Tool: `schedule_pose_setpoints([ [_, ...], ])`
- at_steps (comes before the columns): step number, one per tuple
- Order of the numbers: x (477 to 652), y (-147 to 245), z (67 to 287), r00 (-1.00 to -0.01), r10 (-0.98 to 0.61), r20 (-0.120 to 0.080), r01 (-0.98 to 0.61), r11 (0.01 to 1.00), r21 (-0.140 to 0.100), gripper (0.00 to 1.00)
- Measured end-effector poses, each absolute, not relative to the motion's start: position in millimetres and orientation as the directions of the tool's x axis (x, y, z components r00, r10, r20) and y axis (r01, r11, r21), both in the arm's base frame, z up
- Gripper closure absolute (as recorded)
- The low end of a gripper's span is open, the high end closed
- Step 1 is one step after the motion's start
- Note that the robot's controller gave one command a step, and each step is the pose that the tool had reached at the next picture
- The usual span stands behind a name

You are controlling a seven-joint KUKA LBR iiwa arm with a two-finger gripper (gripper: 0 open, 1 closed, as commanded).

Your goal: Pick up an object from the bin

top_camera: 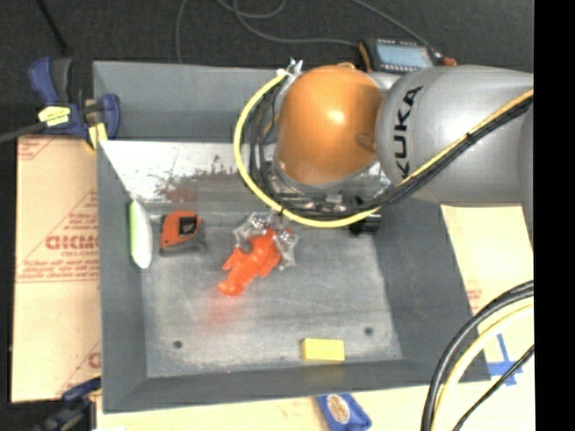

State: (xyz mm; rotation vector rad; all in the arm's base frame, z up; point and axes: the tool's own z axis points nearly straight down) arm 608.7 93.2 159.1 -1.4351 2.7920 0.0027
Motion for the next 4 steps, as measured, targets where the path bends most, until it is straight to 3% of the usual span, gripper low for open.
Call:
schedule_pose_setpoints([
  [1,595.4,98.5,214.3,-0.575,-0.818,0.0,-0.818,0.575,0.001,1.0],
  [2,620.1,83.1,247.2,-0.568,-0.823,-0.006,-0.823,0.568,-0.004,1.0],
  [3,602.0,71.9,211.0,-0.556,-0.831,-0.008,-0.831,0.556,-0.008,1.0],
  [4,586.2,64.7,189.9,-0.405,-0.914,0.001,-0.914,0.405,0.005,1.0],
])
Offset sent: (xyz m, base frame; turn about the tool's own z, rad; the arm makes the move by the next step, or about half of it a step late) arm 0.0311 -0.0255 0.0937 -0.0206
